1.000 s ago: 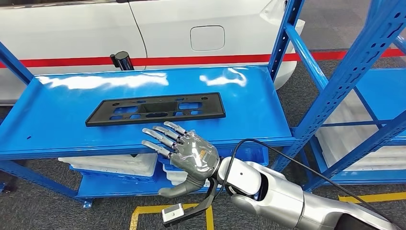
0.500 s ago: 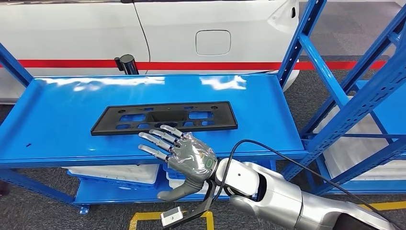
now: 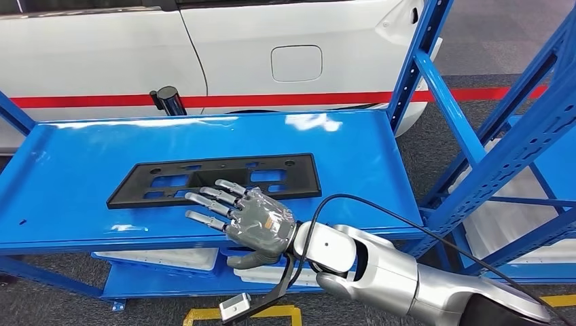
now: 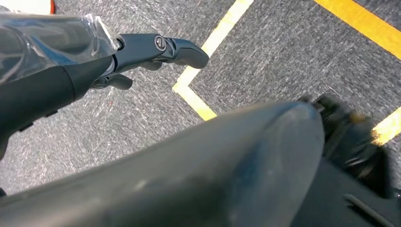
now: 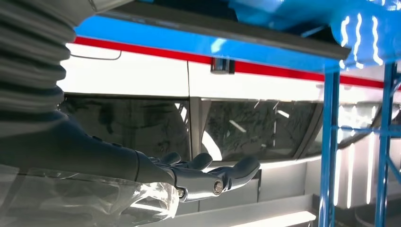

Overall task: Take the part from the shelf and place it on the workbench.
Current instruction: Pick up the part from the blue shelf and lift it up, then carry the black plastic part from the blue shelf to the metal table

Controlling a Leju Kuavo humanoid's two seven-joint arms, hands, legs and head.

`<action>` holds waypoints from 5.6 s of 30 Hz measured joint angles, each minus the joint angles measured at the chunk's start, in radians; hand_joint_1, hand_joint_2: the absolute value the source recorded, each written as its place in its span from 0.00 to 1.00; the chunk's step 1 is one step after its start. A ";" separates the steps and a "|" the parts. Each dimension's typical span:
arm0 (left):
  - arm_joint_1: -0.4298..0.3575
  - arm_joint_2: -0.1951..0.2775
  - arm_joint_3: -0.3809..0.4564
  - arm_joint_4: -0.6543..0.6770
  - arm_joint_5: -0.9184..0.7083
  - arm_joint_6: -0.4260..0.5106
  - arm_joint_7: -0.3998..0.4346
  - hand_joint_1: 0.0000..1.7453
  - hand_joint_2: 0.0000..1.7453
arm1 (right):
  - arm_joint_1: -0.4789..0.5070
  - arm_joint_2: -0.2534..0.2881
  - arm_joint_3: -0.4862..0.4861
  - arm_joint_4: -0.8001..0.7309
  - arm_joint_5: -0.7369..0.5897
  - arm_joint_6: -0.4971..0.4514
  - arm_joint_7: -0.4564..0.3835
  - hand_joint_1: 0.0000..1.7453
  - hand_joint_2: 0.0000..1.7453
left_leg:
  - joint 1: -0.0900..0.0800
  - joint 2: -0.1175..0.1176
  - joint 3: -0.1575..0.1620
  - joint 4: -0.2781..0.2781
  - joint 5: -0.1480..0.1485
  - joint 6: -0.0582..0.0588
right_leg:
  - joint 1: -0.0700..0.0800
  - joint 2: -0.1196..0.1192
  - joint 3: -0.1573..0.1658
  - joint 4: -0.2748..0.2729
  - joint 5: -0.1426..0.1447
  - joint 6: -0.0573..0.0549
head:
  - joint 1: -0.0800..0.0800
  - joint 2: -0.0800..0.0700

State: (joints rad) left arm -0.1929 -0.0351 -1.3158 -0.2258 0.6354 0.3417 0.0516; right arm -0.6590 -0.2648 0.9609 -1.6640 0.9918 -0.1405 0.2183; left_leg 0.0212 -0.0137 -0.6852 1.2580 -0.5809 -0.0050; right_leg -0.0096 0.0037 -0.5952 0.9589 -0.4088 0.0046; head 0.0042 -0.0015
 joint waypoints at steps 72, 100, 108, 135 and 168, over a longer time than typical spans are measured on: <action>0.011 -0.012 -0.003 0.000 -0.053 -0.015 -0.044 0.00 1.00 | -0.182 0.148 -0.076 0.162 -0.747 -0.165 -0.126 1.00 1.00 | -0.007 0.006 0.112 -0.307 0.178 0.027 | 0.004 0.015 0.039 -0.002 -0.035 0.027 | 0.002 0.000; 0.028 -0.001 0.061 0.000 0.017 -0.008 -0.141 0.00 1.00 | 0.222 0.020 -0.148 -0.303 -1.209 -0.053 -0.399 1.00 1.00 | -0.013 0.008 0.146 -0.306 0.145 0.027 | 0.005 0.009 0.037 0.000 -0.030 0.012 | 0.001 0.000; 0.035 0.001 0.082 0.000 0.032 0.012 -0.102 0.00 1.00 | 0.275 0.017 -0.169 -0.311 -1.248 -0.093 -0.390 1.00 1.00 | -0.007 0.010 0.156 -0.325 0.161 0.056 | -0.001 0.004 -0.075 0.261 -0.174 0.045 | 0.006 0.000; 0.041 0.005 0.102 0.000 0.017 0.008 -0.082 0.00 1.00 | 0.298 0.013 -0.192 -0.320 -1.262 -0.117 -0.414 1.00 1.00 | -0.019 0.012 0.224 -0.347 0.116 0.058 | -0.001 -0.003 -0.075 0.017 0.044 0.039 | 0.004 0.000; 0.044 0.002 0.113 0.000 0.018 0.008 -0.090 0.00 1.00 | 0.303 0.009 -0.211 -0.331 -1.296 -0.122 -0.424 1.00 1.00 | -0.018 0.007 0.234 -0.370 0.122 0.070 | 0.000 -0.009 -0.065 0.157 -0.094 0.044 | 0.008 0.000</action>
State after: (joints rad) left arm -0.1487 -0.0326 -1.2024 -0.2255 0.6533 0.3498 -0.0387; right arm -0.3563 -0.2560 0.7496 -1.9953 -0.3043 -0.2621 -0.2056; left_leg 0.0036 -0.0063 -0.4509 0.8884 -0.4588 0.0650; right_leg -0.0097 -0.0055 -0.6606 1.1162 -0.5029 0.0481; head 0.0121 -0.0015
